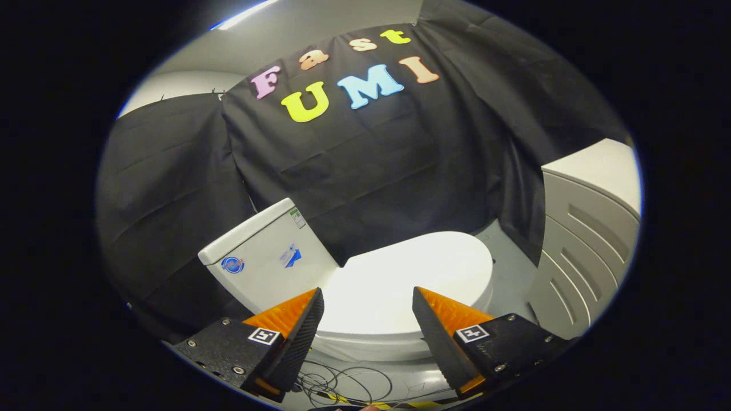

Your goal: Open the toilet lid.

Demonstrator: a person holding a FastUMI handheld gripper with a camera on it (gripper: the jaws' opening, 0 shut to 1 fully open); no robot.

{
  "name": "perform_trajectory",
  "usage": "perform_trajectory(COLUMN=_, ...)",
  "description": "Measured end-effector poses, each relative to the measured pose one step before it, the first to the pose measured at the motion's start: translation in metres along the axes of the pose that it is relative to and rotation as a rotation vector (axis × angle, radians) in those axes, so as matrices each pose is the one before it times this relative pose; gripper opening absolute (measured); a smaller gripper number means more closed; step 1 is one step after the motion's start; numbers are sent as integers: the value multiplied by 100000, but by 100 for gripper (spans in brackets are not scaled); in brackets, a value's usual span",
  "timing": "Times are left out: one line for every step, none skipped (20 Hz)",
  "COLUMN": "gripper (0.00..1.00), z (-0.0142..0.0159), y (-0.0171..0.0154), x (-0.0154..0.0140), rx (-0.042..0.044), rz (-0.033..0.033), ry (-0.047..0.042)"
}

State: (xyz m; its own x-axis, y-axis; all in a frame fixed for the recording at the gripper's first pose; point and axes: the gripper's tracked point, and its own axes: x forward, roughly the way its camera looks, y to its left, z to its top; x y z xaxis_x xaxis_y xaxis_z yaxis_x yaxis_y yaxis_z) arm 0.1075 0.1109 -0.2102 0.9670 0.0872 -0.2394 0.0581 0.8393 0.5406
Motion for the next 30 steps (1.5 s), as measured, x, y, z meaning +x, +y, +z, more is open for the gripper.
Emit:
perform_trajectory(gripper=96, z=-785, y=-717, x=390, rx=2537, rz=-1224, ry=1124)
perform_trajectory(gripper=96, z=-767, y=-720, x=368, rx=2497, rz=-1120, ry=731)
perform_trajectory(gripper=96, z=-791, y=-569, x=354, rx=2995, rz=-780, ry=536)
perform_trajectory(gripper=96, z=-663, y=-665, x=449, rx=3369, rz=-880, ry=762)
perform_trajectory(gripper=96, z=-657, y=-672, x=465, rx=4181, rz=-951, ry=372)
perform_trajectory(gripper=96, z=-74, y=-652, x=232, rx=4003, rz=-800, ry=-1502)
perform_trajectory(gripper=96, z=-104, y=-557, x=340, rx=4102, rz=-339, ry=-876)
perform_trajectory(gripper=96, z=-207, y=-289, x=372, rx=3393, rz=62, ry=-511)
perform_trajectory(gripper=95, z=-553, y=-528, x=392, rx=3249, rz=-824, ry=-434)
perform_trajectory(gripper=96, z=-338, y=-635, x=390, rx=2264, rz=-1218, ry=-36)
perform_trajectory(gripper=96, z=-759, y=-628, x=513, rx=2030, rz=-970, ry=568)
perform_trajectory(gripper=95, z=-525, y=-406, x=354, rx=1299, rz=-308, ry=108)
perform_trajectory(gripper=96, z=-594, y=-369, x=239, rx=1274, rz=-206, ry=439)
perform_trajectory(gripper=95, z=-769, y=-539, x=313, rx=1473, rz=-827, ry=670)
perform_trajectory(gripper=95, z=-653, y=-582, x=308, rx=1314, rz=-1225, ry=962)
perform_trajectory(gripper=95, z=-662, y=-668, x=365, rx=2018, rz=-1145, ry=983)
perform_trajectory(gripper=95, z=-627, y=-791, x=-36, rx=2778, rz=-681, ry=545)
perform_trajectory(gripper=95, z=-44, y=-413, x=-92, rx=3245, rz=779, ry=-912)
perform_trajectory(gripper=95, z=499, y=-209, x=-118, rx=3427, rz=1062, ry=-1856)
perform_trajectory(gripper=94, z=401, y=-158, x=-337, rx=4575, rz=892, ry=-1493)
perform_trajectory(gripper=92, z=805, y=114, x=-393, rx=4042, rz=1610, ry=-3298)
perform_trajectory(gripper=91, z=382, y=-202, x=-155, rx=2456, rz=14, ry=-2278)
perform_trajectory(gripper=91, z=310, y=-638, x=-172, rx=1616, rz=-1065, ry=-1314)
perform_trajectory(gripper=92, z=160, y=-356, x=-49, rx=1793, rz=-531, ry=-1257)
perform_trajectory(gripper=92, z=333, y=-218, x=-128, rx=2485, rz=-355, ry=-1560)
perform_trajectory(gripper=92, z=343, y=-517, x=-121, rx=2181, rz=-1438, ry=-1010)
perform_trajectory(gripper=92, z=-95, y=-824, x=196, rx=1314, rz=-2102, ry=324)
perform_trajectory(gripper=92, z=-123, y=-522, x=101, rx=1359, rz=-1212, ry=127)
perform_trajectory(gripper=92, z=10, y=-397, x=-143, rx=1866, rz=-1043, ry=292)
perform_trajectory(gripper=92, z=-276, y=-313, x=207, rx=1582, rz=-686, ry=749)
